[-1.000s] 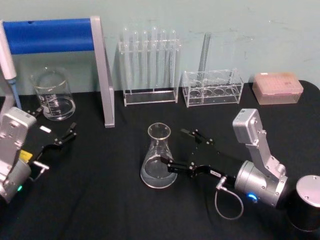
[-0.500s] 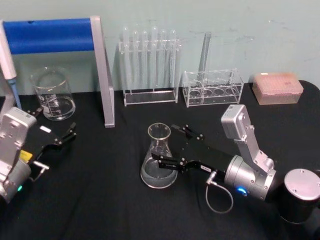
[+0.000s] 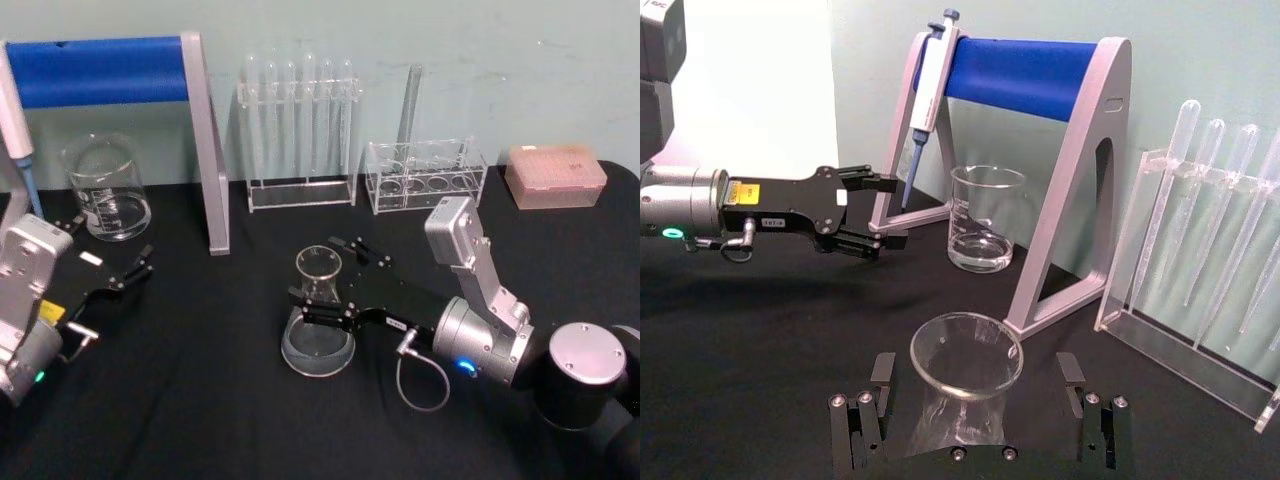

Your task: Grasp the erlenmeyer flask with one hand, shake it three times, then place it back.

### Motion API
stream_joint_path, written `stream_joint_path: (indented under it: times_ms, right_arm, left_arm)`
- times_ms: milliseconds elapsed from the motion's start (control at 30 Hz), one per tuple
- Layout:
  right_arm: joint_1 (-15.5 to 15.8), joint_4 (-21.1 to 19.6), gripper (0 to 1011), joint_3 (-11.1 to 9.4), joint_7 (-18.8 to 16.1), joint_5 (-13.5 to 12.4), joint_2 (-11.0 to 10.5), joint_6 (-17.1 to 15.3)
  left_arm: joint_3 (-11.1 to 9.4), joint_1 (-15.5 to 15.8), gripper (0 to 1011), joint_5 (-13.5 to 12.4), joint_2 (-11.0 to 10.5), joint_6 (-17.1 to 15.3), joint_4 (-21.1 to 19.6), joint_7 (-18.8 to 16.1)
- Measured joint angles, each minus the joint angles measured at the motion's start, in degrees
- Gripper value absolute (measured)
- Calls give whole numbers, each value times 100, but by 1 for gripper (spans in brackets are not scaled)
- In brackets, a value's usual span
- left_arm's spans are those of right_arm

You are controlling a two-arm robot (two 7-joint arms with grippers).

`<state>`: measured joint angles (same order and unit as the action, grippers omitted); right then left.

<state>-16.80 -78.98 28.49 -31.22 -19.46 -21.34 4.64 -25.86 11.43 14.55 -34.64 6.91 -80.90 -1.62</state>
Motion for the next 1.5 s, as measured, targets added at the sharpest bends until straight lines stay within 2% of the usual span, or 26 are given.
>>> stream_joint_path:
  times_ms: [400, 1500]
  right_arm:
    - [-63, 86, 1000, 17, -4, 9, 78, 8]
    - [-64, 91, 1000, 45, 13, 3, 93, -81]
  left_arm:
    - [0, 0, 1001, 0, 0, 0, 0, 0]
    - [0, 0, 1001, 0, 0, 0, 0, 0]
